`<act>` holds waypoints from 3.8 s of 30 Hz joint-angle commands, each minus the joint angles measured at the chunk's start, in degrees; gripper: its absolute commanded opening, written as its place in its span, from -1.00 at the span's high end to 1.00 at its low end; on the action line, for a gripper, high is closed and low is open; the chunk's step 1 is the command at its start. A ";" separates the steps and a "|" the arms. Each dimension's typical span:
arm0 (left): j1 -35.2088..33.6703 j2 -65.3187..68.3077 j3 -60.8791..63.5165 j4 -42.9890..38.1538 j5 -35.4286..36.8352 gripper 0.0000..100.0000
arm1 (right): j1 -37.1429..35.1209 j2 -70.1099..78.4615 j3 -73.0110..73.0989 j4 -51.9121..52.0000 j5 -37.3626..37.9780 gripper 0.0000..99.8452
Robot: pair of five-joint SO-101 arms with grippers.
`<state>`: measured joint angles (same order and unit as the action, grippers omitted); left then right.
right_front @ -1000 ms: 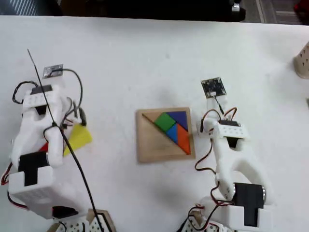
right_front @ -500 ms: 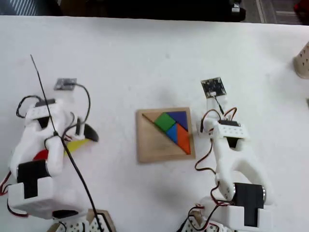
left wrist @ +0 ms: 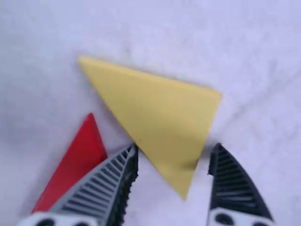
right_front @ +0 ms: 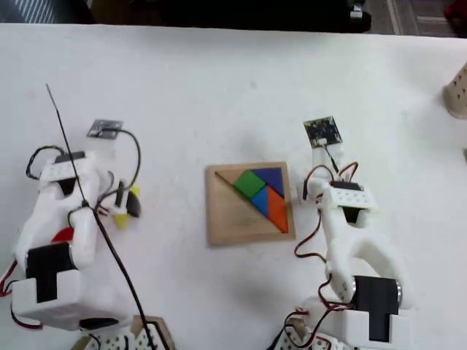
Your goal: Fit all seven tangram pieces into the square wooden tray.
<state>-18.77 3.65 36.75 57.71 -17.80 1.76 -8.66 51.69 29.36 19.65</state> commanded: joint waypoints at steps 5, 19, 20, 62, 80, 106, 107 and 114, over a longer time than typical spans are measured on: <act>1.98 -2.24 0.35 -0.44 -0.62 0.66 | -0.75 -0.13 -2.99 0.13 0.97 0.96; 1.80 -2.77 -0.18 -2.11 10.11 0.40 | -0.75 -0.13 -2.99 0.13 0.97 0.96; 1.89 -2.77 -0.26 -2.11 11.69 0.35 | -0.75 -0.13 -2.99 0.13 0.97 0.96; -0.40 14.81 -20.66 3.78 24.09 0.28 | -0.75 -0.22 -2.90 0.31 0.97 0.96; -0.57 14.81 -20.92 3.78 20.57 0.53 | -0.75 -0.22 -2.81 0.31 0.97 0.96; 0.04 10.15 -18.46 -14.07 20.84 0.96 | -0.75 -0.22 -2.81 0.31 0.97 0.96; 0.13 10.15 -18.46 -14.68 20.84 0.96 | -0.75 -0.22 -2.81 0.31 0.97 0.96; 0.13 10.15 -18.55 -16.35 20.84 0.96 | -0.75 -0.22 -2.73 0.31 0.97 0.96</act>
<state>-19.12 14.29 18.46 42.42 3.47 1.76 -8.66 51.69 29.36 19.65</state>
